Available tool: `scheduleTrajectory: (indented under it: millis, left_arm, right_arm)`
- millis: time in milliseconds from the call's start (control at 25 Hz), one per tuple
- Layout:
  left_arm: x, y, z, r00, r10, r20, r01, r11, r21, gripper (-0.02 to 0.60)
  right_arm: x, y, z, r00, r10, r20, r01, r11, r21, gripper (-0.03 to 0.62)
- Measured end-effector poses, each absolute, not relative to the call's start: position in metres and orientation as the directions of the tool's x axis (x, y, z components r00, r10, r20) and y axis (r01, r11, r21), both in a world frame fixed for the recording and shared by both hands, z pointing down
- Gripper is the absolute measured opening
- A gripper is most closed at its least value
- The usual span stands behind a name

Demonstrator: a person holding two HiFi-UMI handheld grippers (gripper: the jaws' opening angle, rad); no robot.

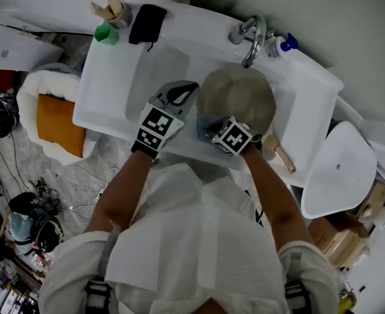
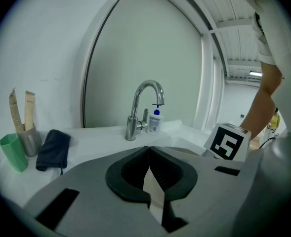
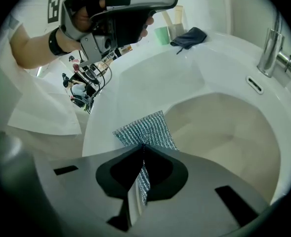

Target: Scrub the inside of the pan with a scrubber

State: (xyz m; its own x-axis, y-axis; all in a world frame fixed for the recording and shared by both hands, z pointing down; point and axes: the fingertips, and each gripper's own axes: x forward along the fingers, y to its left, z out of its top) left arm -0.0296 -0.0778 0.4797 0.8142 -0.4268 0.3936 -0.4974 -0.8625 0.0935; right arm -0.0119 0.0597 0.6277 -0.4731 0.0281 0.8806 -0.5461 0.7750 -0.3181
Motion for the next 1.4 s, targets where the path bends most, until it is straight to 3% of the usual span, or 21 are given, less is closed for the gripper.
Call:
scheduleTrajectory:
  millis: [760,1000,1400]
  left_arm:
    - [0.019,-0.071,0.477,0.863,-0.326,0.386,-0.393,-0.913,0.106,0.017]
    - [0.027,-0.071,0.478,0.871,-0.300,0.390,-0.367,-0.924,0.108,0.017]
    - [0.043,-0.069,0.481,0.881,-0.261,0.396,-0.329,-0.938,0.114,0.017]
  right_arm:
    - [0.083,0.108,0.618,-0.276,0.034,0.961,-0.635,0.744,-0.208,0.014]
    - [0.096,0.107,0.615,-0.247,-0.041,0.968,-0.709,0.689,-0.152,0.014]
    - [0.173,0.083,0.619,-0.075,-0.199,0.977,-0.861,0.507,0.037,0.014]
